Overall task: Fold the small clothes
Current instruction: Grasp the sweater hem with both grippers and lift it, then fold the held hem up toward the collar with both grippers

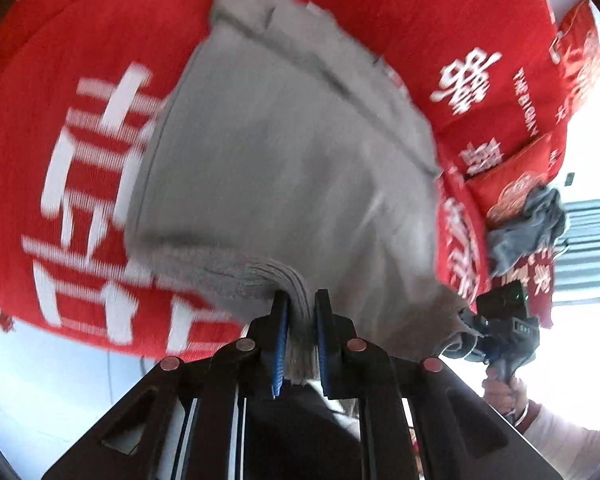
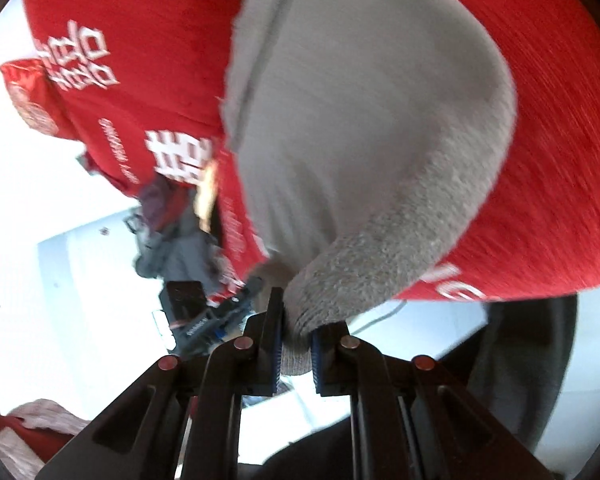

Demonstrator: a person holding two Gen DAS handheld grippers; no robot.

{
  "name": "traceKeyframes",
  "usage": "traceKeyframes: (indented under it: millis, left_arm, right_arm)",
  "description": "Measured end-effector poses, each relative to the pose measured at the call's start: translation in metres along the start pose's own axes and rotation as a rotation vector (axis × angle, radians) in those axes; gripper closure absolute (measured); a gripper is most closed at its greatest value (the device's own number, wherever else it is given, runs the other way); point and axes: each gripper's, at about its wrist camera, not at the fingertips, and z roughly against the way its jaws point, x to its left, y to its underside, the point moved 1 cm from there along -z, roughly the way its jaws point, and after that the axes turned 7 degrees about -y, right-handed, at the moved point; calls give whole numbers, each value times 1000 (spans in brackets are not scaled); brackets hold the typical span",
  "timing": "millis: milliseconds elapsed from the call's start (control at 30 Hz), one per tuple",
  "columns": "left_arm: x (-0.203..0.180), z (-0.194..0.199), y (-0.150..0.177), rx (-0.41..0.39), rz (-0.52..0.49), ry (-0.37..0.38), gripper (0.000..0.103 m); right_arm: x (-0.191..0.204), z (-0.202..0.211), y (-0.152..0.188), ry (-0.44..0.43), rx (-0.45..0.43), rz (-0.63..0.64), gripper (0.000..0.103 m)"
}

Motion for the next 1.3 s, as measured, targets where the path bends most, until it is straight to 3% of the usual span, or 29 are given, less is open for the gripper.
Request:
traceKeyframes:
  millis: [167,300,400,433,467,500,533,567,667,733,800,833,1000,1133,1167,1200,1267,1300]
  left_arm:
    - [-27,17,-47,-100,-4,28,89]
    - [-49,22,-88,-153,-38,4,89]
    - [-57,14,-104,-170,-80,-121,88]
    - [-58,7,-106,-147,-106,-194,86]
    - [-57,0,-105,-120,-124,-241,69]
    - [-55,-6,-104,-92,-143,-300,35]
    - [-56,-11,-102,-87,-167,-358,25]
    - [-58,-15,-98,-97,-214,-397,24]
    - [-67,-33,-86,-23,-369,-437,24]
    - [-74,-42,-80,9,-448,-450,24]
    - [-77,-51,-72,42,-531,-471,24]
    - [-77,-55,-70,52,-560,-476,24]
    - [-80,-69,-64,109,-653,-488,24]
    - [-82,-78,-64,125,-671,-480,24]
    - [-83,-80,-63,128,-673,-468,32]
    - [-85,-82,-63,141,-675,-451,57]
    - [-89,-85,-61,183,-659,-395,80]
    - [-91,-84,-60,179,-657,-392,85]
  right_arm:
    - [42,8,-31,-111,-56,48,90]
    - [75,9,-70,-169,-81,90,91]
    - [94,7,-102,-177,-94,113,92]
    - [99,6,-112,-162,-88,123,93]
    - [99,6,-121,-152,-79,118,93]
    - [95,7,-129,-138,-67,109,93]
    - [92,8,-132,-122,-56,104,93]
    - [85,5,-138,-80,-35,88,92]
    - [75,2,-145,62,-10,64,88]
    - [82,-1,-145,261,4,143,81]
    - [97,-8,-145,382,33,244,52]
    - [105,-14,-146,422,57,298,46]
    - [116,-48,-164,575,156,435,45]
    - [114,-81,-177,662,235,543,45]
    - [112,-93,-180,707,262,575,45]
    - [106,-99,-181,746,283,591,45]
    - [98,-114,-181,841,330,622,54]
    - [98,-113,-177,867,330,663,85]
